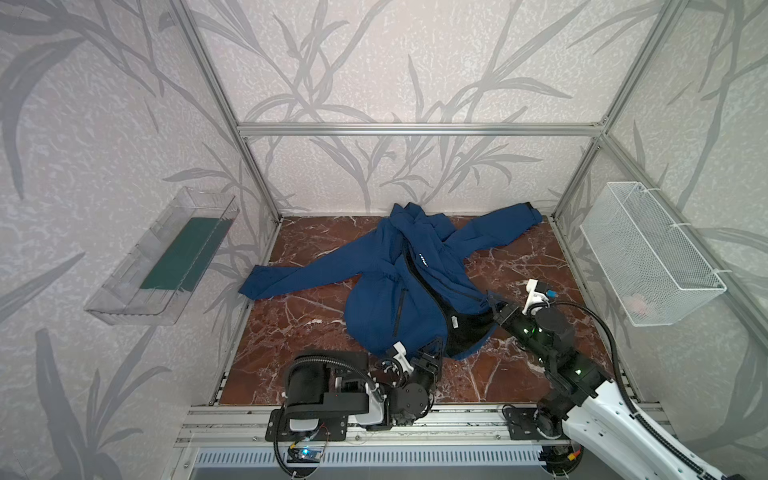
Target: Zip up the jacket
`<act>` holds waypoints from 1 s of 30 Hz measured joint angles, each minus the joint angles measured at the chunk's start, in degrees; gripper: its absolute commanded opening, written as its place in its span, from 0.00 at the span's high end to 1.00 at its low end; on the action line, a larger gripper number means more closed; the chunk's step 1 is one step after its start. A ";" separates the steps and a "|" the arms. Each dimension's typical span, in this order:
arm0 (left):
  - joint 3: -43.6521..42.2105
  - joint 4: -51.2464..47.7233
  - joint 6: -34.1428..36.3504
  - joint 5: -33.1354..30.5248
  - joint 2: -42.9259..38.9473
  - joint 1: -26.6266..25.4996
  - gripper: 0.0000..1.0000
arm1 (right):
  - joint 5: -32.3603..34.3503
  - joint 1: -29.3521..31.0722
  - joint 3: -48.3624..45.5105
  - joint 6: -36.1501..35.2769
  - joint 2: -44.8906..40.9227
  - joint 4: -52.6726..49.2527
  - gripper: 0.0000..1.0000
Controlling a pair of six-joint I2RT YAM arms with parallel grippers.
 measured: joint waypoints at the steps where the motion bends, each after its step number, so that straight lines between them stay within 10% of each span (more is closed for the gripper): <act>1: -0.02 0.02 -0.07 -0.07 0.00 0.04 0.39 | -0.02 -0.11 0.00 0.00 -0.07 0.00 1.00; 6: -0.11 0.00 0.28 0.33 0.00 1.05 0.49 | -0.37 -0.31 0.00 0.00 -0.44 0.00 1.00; 18: -0.11 0.17 -0.68 2.71 2.05 2.80 0.22 | -1.25 -1.09 0.00 -0.22 -0.26 0.02 1.00; 26: -2.21 0.31 -1.60 1.92 2.05 2.16 0.51 | -1.51 -1.29 0.00 -0.22 -0.26 0.02 1.00; 30: -2.19 0.44 -1.99 1.73 2.19 2.16 0.25 | -1.92 -1.55 0.00 -0.22 -0.26 0.02 1.00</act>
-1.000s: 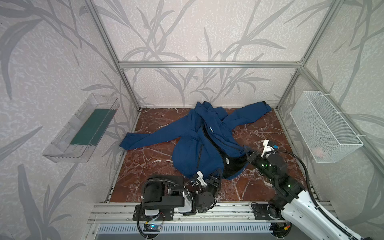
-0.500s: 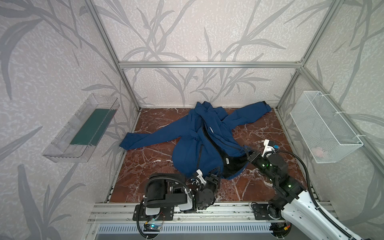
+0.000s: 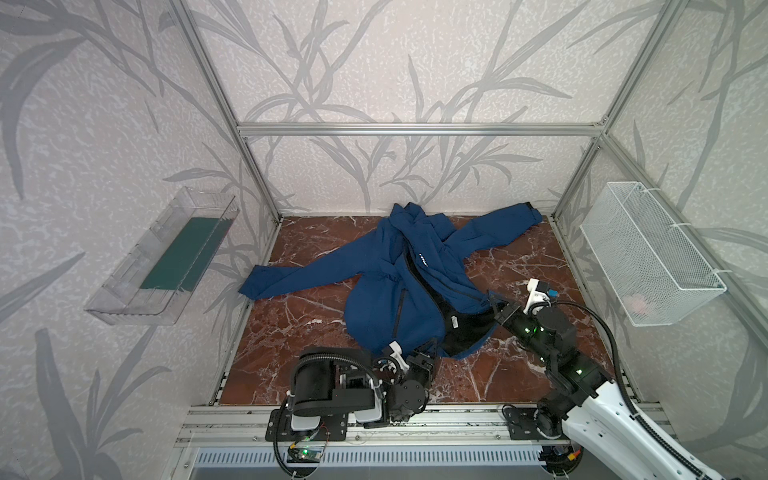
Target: Zip up the jacket
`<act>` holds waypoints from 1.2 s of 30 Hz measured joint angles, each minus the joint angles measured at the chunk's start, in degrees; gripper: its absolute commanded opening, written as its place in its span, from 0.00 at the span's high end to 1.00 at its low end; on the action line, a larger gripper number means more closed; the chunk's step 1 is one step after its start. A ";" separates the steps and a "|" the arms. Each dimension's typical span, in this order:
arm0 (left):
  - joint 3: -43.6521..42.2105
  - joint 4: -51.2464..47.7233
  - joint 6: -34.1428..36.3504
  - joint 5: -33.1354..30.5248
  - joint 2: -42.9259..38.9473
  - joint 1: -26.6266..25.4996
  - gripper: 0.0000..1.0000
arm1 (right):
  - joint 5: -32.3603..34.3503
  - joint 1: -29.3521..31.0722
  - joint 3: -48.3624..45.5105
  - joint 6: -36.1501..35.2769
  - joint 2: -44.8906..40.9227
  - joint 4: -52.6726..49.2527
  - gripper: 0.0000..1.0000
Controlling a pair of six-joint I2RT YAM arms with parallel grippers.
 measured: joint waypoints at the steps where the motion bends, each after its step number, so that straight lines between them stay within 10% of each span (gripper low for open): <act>1: 0.00 0.00 -0.33 0.00 0.15 -0.04 0.21 | 0.00 -0.07 0.00 0.00 0.00 0.00 1.00; 23: -2.51 -0.04 -3.67 -2.62 1.09 -3.32 0.17 | -1.05 -0.92 1.66 -0.26 0.20 0.37 1.00; 32: -2.47 0.02 -1.55 -1.90 0.22 -2.29 0.90 | -1.46 -0.92 1.66 -0.20 0.24 0.39 1.00; 36: -2.45 -0.04 -1.68 -1.27 0.15 -1.79 1.00 | -1.49 -0.92 1.66 -0.17 0.24 0.39 1.00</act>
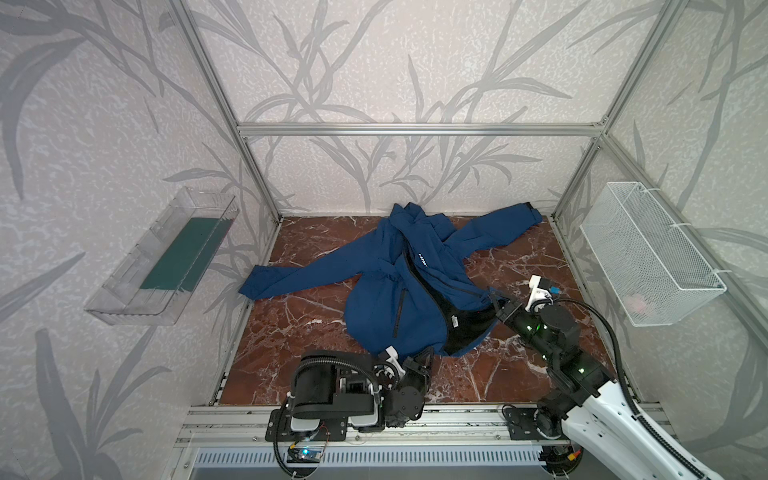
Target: Zip up the jacket
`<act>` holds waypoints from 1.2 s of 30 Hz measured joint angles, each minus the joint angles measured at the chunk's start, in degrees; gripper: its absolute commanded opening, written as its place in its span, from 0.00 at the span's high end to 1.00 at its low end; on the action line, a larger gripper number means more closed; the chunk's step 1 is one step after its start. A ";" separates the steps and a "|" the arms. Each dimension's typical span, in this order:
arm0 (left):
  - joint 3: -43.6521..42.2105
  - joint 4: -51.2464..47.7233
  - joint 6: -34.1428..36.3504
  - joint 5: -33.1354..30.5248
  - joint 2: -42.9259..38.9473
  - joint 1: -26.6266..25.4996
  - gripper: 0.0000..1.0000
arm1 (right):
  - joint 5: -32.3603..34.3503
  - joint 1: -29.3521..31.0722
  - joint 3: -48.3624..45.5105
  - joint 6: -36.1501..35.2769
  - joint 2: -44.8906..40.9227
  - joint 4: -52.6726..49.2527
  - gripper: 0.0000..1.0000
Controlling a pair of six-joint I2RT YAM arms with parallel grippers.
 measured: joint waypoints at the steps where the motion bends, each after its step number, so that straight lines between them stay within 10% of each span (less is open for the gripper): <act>1: 0.04 -0.02 0.02 0.13 0.00 0.13 1.00 | 0.00 0.00 0.00 0.00 0.00 0.00 1.00; 10: 0.79 0.02 3.58 4.00 -0.59 1.64 1.00 | -0.02 -0.09 -0.02 0.15 -0.33 0.00 1.00; 21: 2.25 0.04 3.19 7.78 0.15 2.25 0.60 | -0.02 -0.20 -0.15 0.39 -1.44 -0.04 1.00; 36: 2.56 0.00 2.23 10.12 1.46 4.85 1.00 | -0.39 -0.94 -0.15 0.39 -1.84 -0.81 1.00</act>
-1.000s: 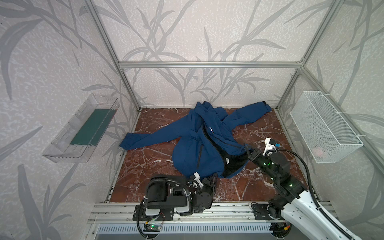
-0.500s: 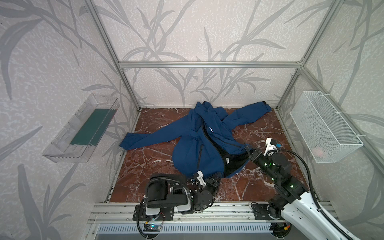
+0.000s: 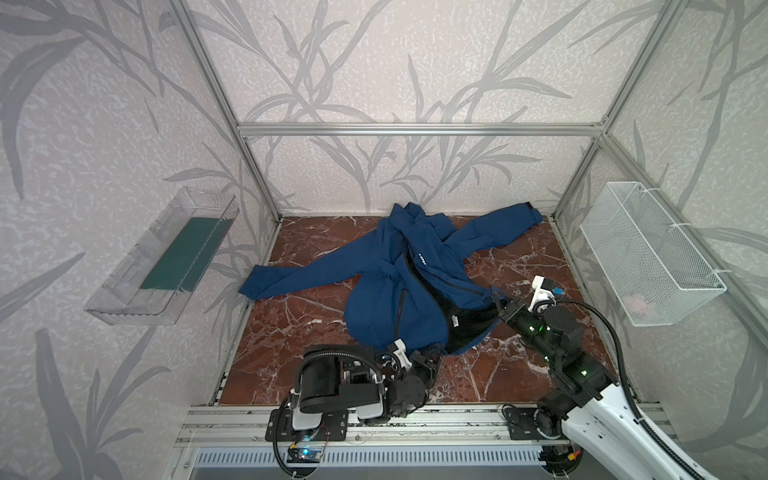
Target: Zip up the jacket
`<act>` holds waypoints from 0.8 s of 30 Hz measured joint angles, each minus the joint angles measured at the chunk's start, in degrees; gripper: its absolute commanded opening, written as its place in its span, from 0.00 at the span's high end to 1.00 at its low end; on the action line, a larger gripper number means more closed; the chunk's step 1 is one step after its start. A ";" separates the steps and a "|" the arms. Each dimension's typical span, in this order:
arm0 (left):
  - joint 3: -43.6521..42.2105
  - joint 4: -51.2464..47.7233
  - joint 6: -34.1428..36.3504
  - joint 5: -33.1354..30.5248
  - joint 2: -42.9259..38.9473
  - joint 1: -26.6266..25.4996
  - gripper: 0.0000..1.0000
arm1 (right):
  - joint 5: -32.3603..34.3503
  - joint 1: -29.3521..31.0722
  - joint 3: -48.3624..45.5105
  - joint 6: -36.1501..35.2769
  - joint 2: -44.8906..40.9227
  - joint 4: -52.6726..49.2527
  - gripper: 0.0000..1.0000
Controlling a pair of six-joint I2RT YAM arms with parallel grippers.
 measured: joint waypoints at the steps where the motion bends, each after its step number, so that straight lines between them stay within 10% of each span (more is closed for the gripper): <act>1: 0.00 -0.02 0.09 0.31 0.00 0.07 1.00 | -0.04 -0.07 0.00 0.00 -0.11 -0.11 1.00; 9: 0.13 -0.59 7.13 3.91 -2.95 0.87 1.00 | -2.34 -0.28 -0.09 -0.04 -0.42 0.87 1.00; 24: 20.31 -28.76 57.09 11.50 -37.92 5.29 1.00 | -10.21 -0.39 -0.46 3.65 -2.32 19.02 1.00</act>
